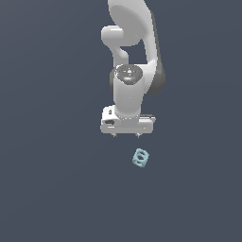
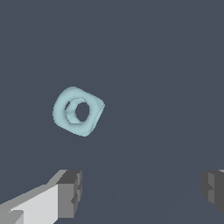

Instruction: Pick up the object and move it to a goal position.

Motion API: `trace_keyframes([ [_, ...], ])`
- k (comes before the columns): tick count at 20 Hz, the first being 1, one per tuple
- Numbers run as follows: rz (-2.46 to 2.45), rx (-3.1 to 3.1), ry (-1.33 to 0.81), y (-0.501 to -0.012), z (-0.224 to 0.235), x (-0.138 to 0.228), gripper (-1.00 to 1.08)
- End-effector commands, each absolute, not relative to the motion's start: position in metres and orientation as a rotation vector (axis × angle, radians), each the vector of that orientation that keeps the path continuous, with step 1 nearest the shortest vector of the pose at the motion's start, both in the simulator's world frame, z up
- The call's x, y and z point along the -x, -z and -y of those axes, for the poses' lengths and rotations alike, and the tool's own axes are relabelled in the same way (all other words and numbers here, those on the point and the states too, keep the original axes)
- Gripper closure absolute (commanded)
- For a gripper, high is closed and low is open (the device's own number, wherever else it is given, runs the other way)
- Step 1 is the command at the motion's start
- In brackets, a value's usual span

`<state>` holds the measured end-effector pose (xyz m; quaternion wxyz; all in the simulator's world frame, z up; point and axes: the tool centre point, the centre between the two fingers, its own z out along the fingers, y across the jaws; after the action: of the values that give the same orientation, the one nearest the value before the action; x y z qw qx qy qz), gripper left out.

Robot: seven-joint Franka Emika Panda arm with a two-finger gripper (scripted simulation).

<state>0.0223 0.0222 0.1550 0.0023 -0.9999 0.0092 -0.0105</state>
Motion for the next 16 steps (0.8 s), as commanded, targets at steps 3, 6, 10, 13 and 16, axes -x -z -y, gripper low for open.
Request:
trace_keyframes([
  [3, -0.131, 3.133, 0.027, -0.146, -0.032, -0.031, -0.92],
  [6, -0.220, 3.128, 0.023, -0.139, -0.041, -0.039, -0.92],
  [10, -0.354, 3.116, 0.016, -0.127, -0.054, -0.050, -0.92],
  [13, -0.452, 3.104, 0.011, -0.117, -0.065, -0.057, -0.92],
  [16, -0.536, 3.092, 0.007, -0.109, -0.074, -0.063, -0.92],
])
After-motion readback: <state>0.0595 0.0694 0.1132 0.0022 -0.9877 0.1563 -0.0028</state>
